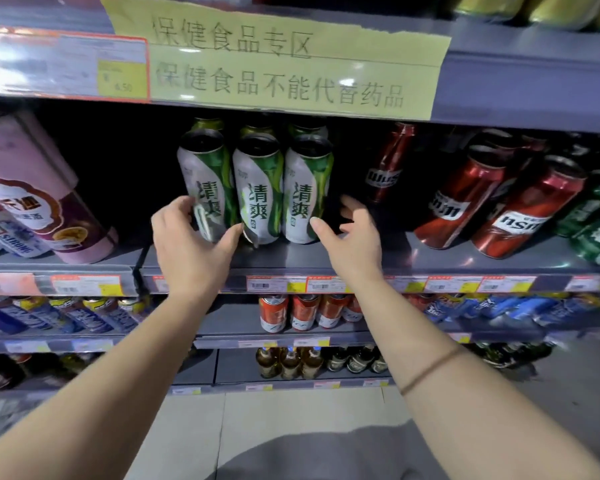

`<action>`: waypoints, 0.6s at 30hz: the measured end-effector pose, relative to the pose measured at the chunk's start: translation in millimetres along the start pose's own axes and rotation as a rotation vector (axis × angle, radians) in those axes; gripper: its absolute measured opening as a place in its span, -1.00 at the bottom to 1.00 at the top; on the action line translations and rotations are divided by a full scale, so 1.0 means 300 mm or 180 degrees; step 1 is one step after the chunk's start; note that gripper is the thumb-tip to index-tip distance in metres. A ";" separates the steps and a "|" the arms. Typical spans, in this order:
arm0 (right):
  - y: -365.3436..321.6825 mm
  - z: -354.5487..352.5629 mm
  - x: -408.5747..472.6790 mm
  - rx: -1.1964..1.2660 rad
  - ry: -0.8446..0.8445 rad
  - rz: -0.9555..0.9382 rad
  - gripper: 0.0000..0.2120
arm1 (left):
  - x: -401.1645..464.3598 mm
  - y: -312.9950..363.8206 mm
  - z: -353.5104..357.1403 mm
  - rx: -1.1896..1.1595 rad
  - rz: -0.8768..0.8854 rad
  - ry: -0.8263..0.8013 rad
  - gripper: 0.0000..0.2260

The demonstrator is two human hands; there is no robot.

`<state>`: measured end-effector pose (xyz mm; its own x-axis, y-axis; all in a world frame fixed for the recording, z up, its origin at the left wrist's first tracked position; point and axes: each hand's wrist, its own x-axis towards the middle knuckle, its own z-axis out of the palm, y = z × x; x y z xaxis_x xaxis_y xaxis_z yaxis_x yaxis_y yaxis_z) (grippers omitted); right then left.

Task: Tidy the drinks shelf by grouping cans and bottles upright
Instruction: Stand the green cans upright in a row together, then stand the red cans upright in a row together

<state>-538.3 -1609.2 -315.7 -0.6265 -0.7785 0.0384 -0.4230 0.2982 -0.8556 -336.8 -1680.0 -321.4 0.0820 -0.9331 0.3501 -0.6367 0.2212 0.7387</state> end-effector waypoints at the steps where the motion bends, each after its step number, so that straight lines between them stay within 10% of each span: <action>1: 0.015 -0.026 -0.013 0.0081 0.0177 -0.0023 -0.45 | -0.048 0.038 0.006 -0.0097 0.0154 0.0005 -0.41; 10: 0.191 -0.297 -0.036 0.0548 0.1806 0.0256 -0.63 | -0.247 0.313 0.270 -0.0829 0.0785 -0.1459 -0.46; 18: 0.296 -0.416 0.126 0.0235 0.0826 0.0588 -0.16 | -0.218 0.497 0.524 -0.0731 0.0599 -0.1989 -0.35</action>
<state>-681.2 -1543.2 -325.7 -0.8382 -0.5453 0.0010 -0.2439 0.3732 -0.8951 -557.6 -1630.7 -324.8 -0.5151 -0.8460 0.1376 -0.4126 0.3855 0.8253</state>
